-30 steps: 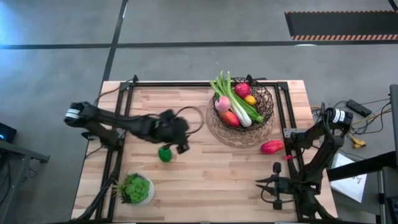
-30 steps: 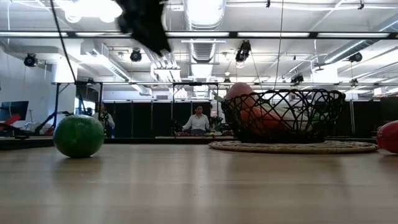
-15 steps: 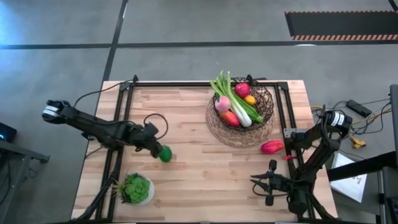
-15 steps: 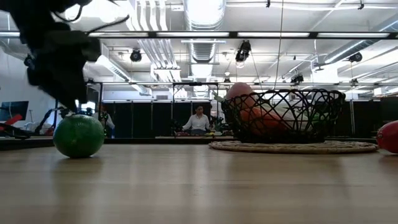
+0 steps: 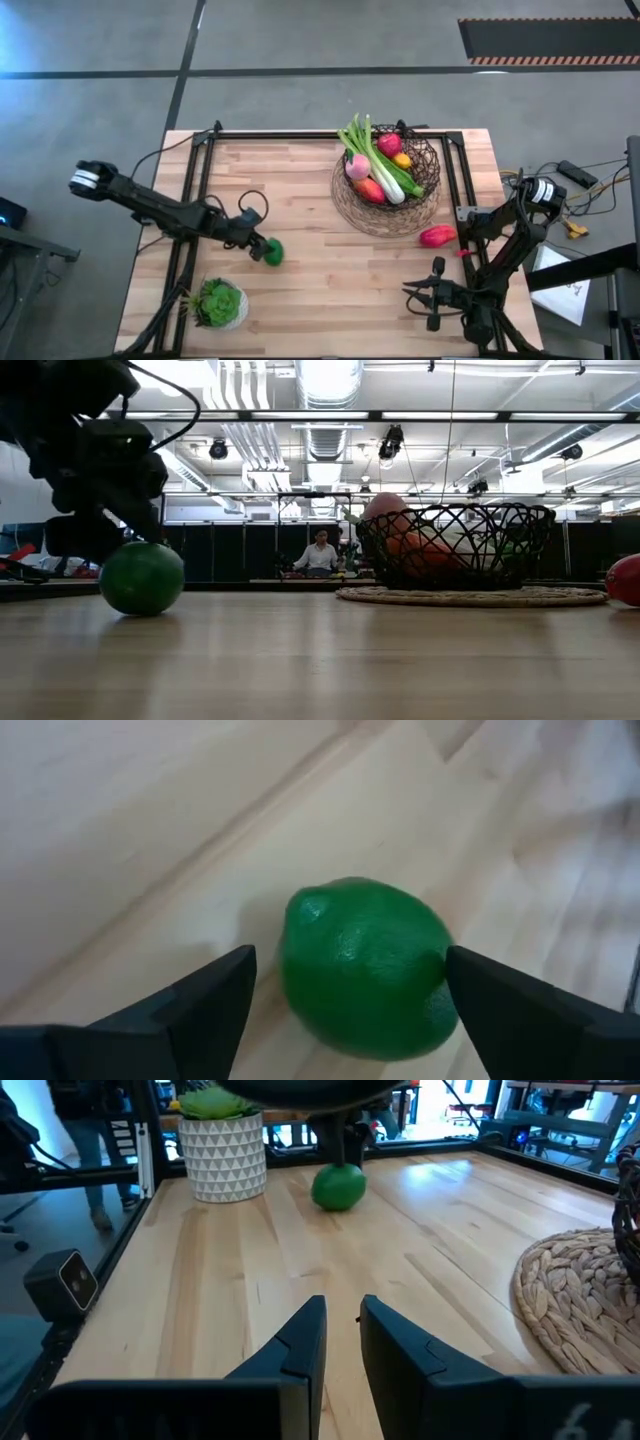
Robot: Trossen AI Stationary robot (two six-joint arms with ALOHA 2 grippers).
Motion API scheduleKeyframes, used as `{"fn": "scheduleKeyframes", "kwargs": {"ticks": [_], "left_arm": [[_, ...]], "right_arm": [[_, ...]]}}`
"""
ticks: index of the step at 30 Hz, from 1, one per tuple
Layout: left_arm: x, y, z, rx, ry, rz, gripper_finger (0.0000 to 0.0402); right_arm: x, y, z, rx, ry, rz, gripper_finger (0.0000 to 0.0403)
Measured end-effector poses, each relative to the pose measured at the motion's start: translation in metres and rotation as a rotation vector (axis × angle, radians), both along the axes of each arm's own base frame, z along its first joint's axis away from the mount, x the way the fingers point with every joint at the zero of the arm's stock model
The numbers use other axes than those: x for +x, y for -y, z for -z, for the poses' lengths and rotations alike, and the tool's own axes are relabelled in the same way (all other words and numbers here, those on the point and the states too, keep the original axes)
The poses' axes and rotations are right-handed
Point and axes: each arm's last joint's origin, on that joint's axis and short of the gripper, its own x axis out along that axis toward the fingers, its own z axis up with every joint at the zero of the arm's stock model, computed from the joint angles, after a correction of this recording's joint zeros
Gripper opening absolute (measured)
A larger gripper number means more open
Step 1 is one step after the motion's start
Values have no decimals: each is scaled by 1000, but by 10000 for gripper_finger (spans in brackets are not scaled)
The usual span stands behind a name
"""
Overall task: Build produce basket
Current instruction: Put the green lime into the wire basket
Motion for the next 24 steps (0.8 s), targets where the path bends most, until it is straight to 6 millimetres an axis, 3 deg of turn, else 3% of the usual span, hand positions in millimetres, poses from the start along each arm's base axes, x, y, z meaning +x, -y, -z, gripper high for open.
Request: {"fn": "scheduleKeyframes", "kwargs": {"ticks": [7, 17, 24], "left_arm": [[26, 11, 11, 9, 79, 51, 306], [73, 44, 10, 159, 25, 273, 307], [91, 58, -2, 261, -211, 410, 306]], "right_arm": [[0, 0, 0, 0, 0, 0, 56], [0, 0, 0, 1, 0, 0, 56], [0, 0, 0, -2, -1, -1, 56]]}}
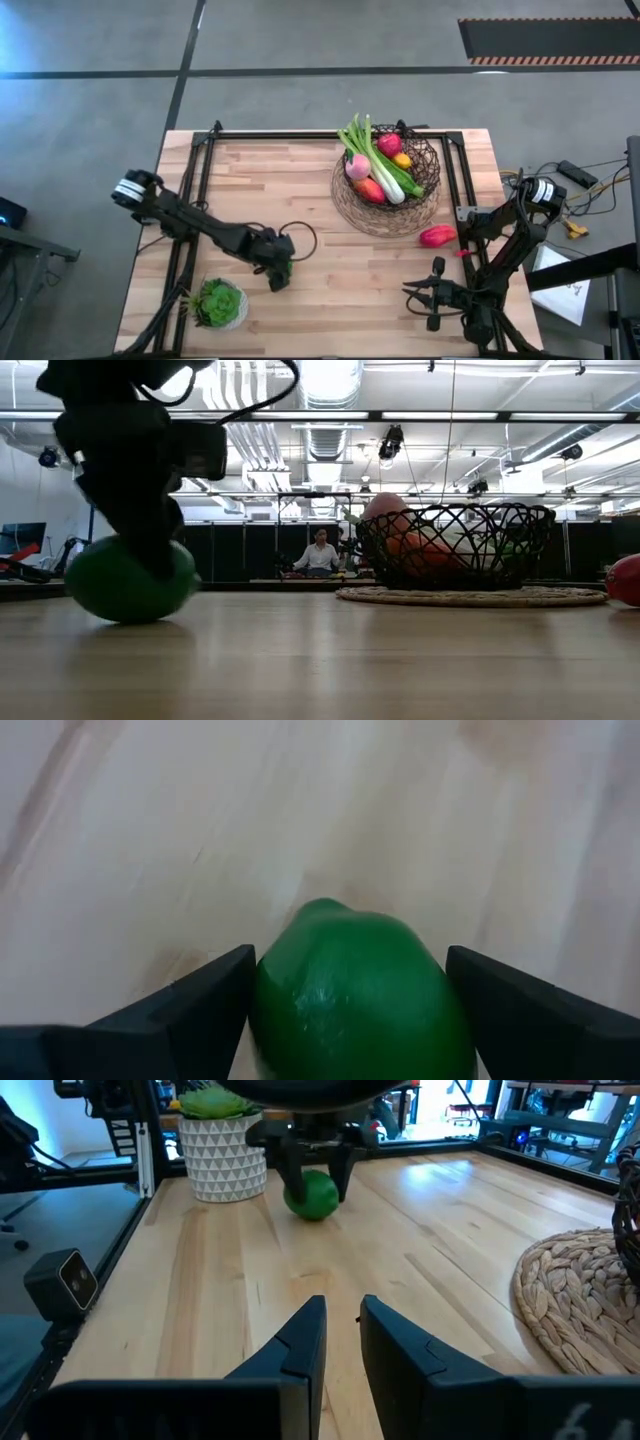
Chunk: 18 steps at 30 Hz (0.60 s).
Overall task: Build produce basket
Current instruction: Put the green lime into the wire basket
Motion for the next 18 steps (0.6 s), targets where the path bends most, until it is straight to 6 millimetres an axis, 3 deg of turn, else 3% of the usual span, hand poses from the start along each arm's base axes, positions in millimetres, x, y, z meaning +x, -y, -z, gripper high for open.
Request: {"fn": "scheduleKeyframes", "kwargs": {"ticks": [9, 18], "left_arm": [[4, 2, -5, 118, -166, 106, 304], [2, 1, -5, 134, -225, 141, 247]], "right_arm": [[0, 0, 0, 0, 0, 0, 56], [-1, -1, -1, -4, -16, -18, 56]]}}
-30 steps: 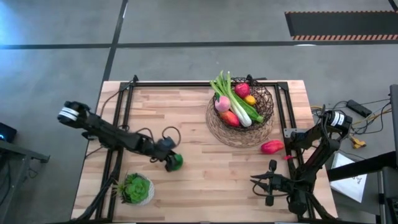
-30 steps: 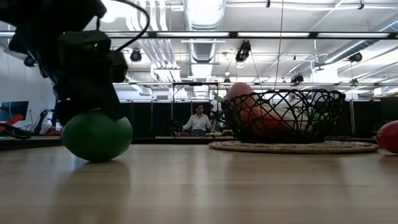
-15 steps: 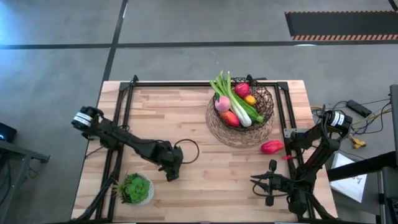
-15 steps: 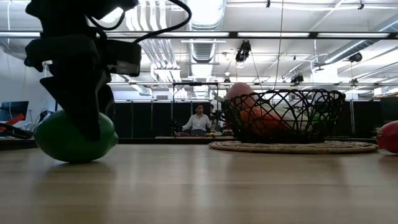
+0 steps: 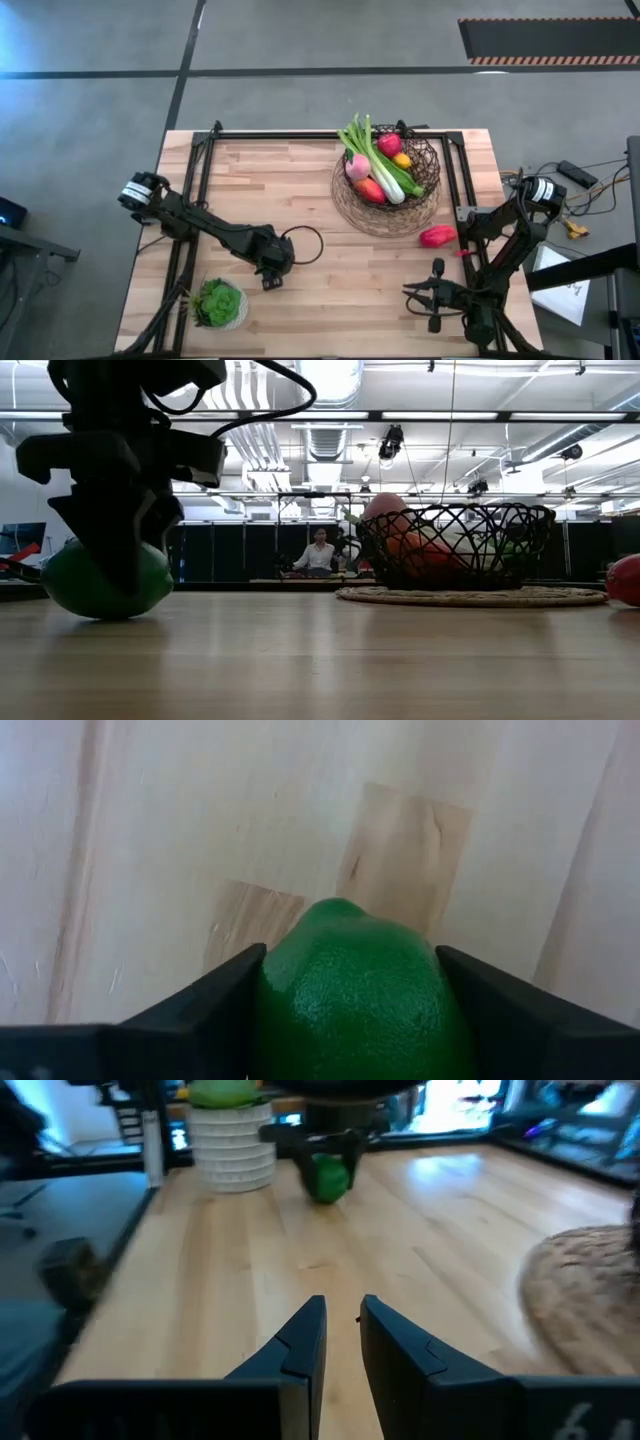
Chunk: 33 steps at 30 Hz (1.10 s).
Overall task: Build produce basket
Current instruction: Put the green lime into the wire basket
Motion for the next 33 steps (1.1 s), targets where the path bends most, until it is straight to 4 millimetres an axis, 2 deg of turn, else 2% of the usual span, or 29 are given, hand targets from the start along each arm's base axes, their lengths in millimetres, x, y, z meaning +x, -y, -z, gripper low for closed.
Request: {"fn": "scheduleKeyframes", "kwargs": {"ticks": [4, 8, 12, 17, 20, 26, 30, 33], "left_arm": [[10, 5, -13, -27, 31, 65, 246], [29, 10, -43, -1, 167, 137, 246], [58, 13, -78, 8, 419, 215, 245], [99, 7, -106, 67, 716, 297, 244], [129, -7, -117, 101, 856, 319, 243], [195, -52, -123, 196, 968, 297, 243], [232, -87, -119, 258, 1013, 230, 243], [252, -112, -109, 289, 1015, 172, 252]], "right_arm": [[-4, -12, -16, 53, -35, -85, 56], [-13, -29, -32, 57, -58, -190, 50], [-25, -43, -41, 71, -70, -261, 34], [-30, -46, -37, 79, -67, -267, 15], [-30, -45, -35, 63, -58, -252, 10], [-27, -41, -37, 36, -57, -235, 9], [-27, -39, -36, 10, -37, -208, 9], [-26, -39, -35, 0, -32, -199, 9]]}}
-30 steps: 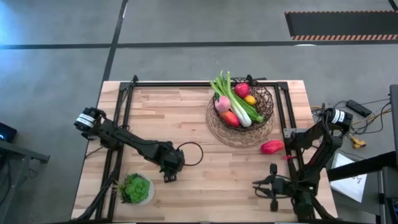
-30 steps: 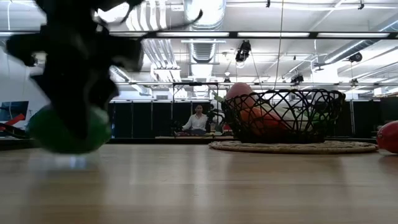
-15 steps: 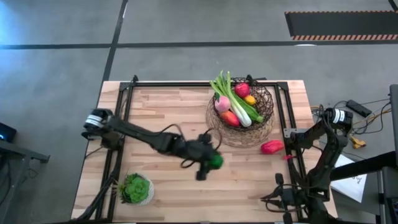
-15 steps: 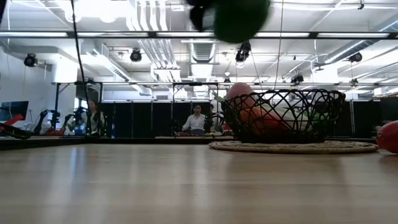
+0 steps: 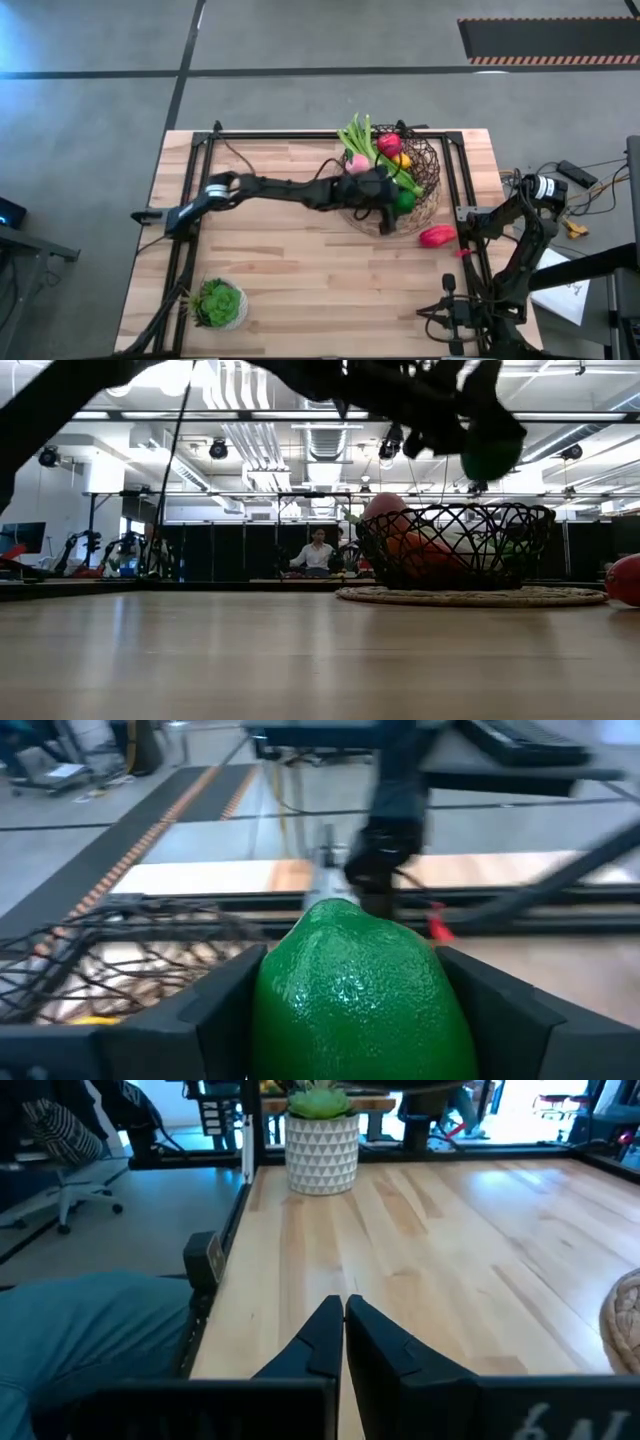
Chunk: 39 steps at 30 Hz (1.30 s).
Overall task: Build produce basket
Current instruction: Put the green lime into the wire basket, then put the mango into the wire basket
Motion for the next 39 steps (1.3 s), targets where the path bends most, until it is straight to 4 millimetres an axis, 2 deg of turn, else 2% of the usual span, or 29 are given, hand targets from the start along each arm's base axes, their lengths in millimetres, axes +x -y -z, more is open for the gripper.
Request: {"fn": "scheduleKeyframes", "kwargs": {"ticks": [6, 12, 19, 26, 30, 33, 39], "left_arm": [[18, -37, 26, -1, 9, -74, 260], [23, -52, 54, -2, -30, -103, 263], [22, -55, 58, -4, -38, -106, 272], [20, -69, 54, -4, -31, -134, 336], [14, -69, 36, -37, -15, -158, 361], [3, -61, 5, -43, 0, -173, 365], [-36, -17, -60, 37, -19, -146, 365]], "right_arm": [[0, 0, 0, -4, 5, 4, 9], [0, 0, 0, -5, 4, 3, 9], [0, 0, 0, -13, 4, 2, 9], [3, 2, 2, -33, 0, 12, 9], [2, 3, 2, -41, -2, 13, 9], [2, 4, 3, -40, -4, 16, 9], [2, 9, 7, -32, -22, 44, 9]]}}
